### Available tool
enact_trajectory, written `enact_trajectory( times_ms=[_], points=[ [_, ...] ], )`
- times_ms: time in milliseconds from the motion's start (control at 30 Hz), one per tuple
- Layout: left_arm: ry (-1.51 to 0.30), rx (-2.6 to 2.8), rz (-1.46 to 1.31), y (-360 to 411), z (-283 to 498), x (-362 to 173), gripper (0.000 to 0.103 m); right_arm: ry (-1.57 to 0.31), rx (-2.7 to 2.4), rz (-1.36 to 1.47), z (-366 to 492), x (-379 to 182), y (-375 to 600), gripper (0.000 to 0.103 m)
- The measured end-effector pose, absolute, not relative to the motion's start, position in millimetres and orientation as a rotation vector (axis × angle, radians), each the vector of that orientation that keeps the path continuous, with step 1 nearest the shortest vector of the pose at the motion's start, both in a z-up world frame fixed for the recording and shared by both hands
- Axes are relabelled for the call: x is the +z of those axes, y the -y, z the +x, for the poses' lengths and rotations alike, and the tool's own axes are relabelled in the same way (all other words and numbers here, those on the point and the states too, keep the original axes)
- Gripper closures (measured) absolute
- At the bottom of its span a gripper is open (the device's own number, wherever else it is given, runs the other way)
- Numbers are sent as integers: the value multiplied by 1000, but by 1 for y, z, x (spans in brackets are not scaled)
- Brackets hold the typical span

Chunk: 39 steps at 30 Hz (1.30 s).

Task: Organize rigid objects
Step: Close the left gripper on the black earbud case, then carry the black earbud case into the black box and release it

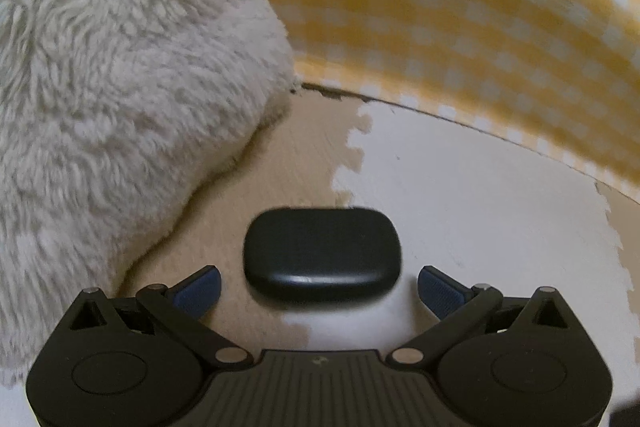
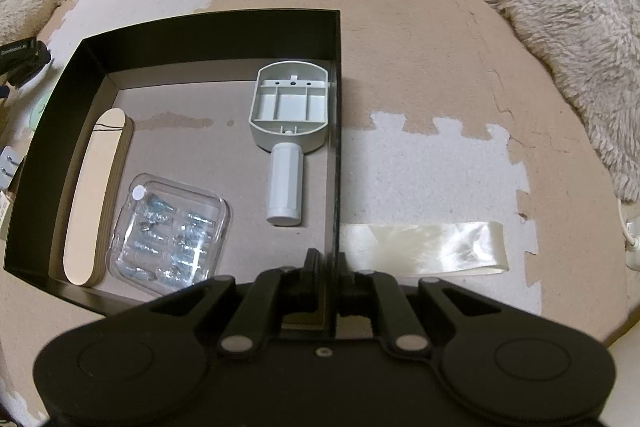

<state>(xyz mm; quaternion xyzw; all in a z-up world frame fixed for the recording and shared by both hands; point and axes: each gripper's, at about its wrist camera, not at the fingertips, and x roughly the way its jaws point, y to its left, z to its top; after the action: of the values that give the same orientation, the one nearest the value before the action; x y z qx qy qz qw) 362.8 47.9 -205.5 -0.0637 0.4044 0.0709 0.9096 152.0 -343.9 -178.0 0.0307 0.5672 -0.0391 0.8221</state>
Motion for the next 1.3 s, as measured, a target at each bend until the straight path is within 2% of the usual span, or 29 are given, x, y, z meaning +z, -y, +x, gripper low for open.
enact_trajectory(
  times_ms=[167, 433, 700, 867, 1300],
  points=[
    [-814, 155, -120, -51, 367, -210, 2, -1207, -82, 67, 152, -178, 345, 94],
    [-811, 125, -153, -49, 363, -202, 22, -1206, -83, 64, 152, -178, 345, 94],
    [-822, 109, -158, -43, 354, -196, 22, -1206, -84, 60, 152, -178, 344, 94],
    [-794, 54, -177, -30, 337, -174, 22, -1207, -87, 59, 152, -178, 343, 94],
    [-758, -207, -155, 53, 284, -111, 22, -1208, -91, 32, 152, -177, 341, 93]
  ],
)
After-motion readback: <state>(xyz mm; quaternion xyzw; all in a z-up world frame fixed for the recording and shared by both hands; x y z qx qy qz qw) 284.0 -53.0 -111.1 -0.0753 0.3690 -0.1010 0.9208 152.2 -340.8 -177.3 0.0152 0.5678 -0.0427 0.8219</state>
